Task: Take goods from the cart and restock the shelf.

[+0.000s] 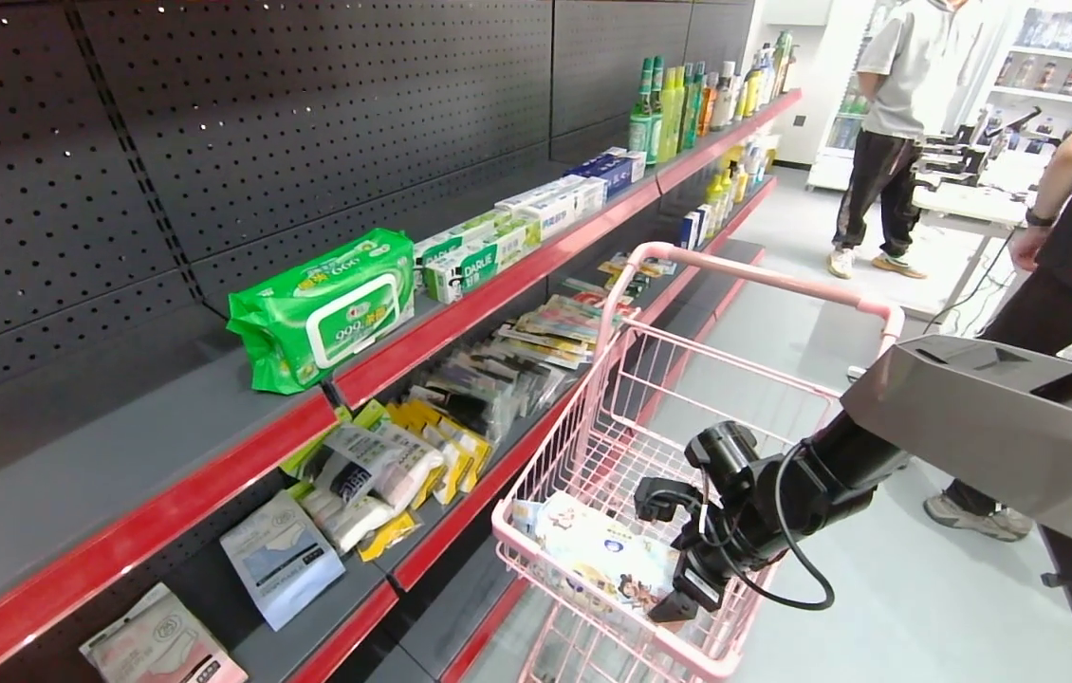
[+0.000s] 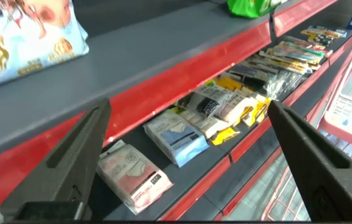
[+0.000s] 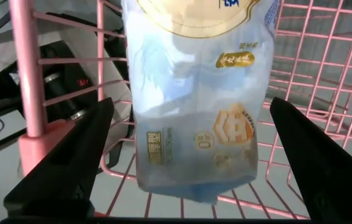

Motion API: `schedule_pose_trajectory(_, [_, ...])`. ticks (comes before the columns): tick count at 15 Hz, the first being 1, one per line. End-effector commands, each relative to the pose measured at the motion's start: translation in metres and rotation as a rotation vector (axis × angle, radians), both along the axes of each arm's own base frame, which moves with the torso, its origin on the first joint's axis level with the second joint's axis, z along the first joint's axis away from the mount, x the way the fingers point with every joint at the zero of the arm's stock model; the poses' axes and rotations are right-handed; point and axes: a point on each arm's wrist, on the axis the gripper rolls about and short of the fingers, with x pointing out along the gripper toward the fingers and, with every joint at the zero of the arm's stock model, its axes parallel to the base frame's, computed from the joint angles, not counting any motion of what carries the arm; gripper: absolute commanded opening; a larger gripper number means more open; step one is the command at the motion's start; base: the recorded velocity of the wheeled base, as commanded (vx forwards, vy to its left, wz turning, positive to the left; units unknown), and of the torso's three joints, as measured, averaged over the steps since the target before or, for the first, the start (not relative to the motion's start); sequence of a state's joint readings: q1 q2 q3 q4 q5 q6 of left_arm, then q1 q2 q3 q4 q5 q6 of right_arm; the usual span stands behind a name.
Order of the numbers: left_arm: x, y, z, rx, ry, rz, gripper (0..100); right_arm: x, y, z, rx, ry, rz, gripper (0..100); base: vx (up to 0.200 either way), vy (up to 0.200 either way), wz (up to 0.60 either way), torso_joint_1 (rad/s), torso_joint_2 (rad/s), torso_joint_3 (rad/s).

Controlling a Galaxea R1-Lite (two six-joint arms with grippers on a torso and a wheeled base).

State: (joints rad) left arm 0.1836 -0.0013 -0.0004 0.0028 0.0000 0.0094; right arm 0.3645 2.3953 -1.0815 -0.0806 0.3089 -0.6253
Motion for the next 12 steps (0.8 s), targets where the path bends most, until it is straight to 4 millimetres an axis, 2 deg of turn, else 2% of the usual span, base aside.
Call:
schedule_pose_trajectory(1, [0.0001, 0.0000, 0.0000, 0.000, 0.000, 0.000, 100, 0.0015, 0.0002, 0.0001, 0.002, -0.004, 0.000, 100, 0.000, 0.000, 0.00, -0.168, 0.40, 0.237])
schedule_pose_trajectory(12, [0.0001, 0.0000, -0.0001, -0.001, 0.002, 0.000, 100, 0.0038, 0.0048, -0.0072, 0.005, 0.004, 0.000, 100, 0.000, 0.000, 0.00, -0.016, 0.04, 0.027])
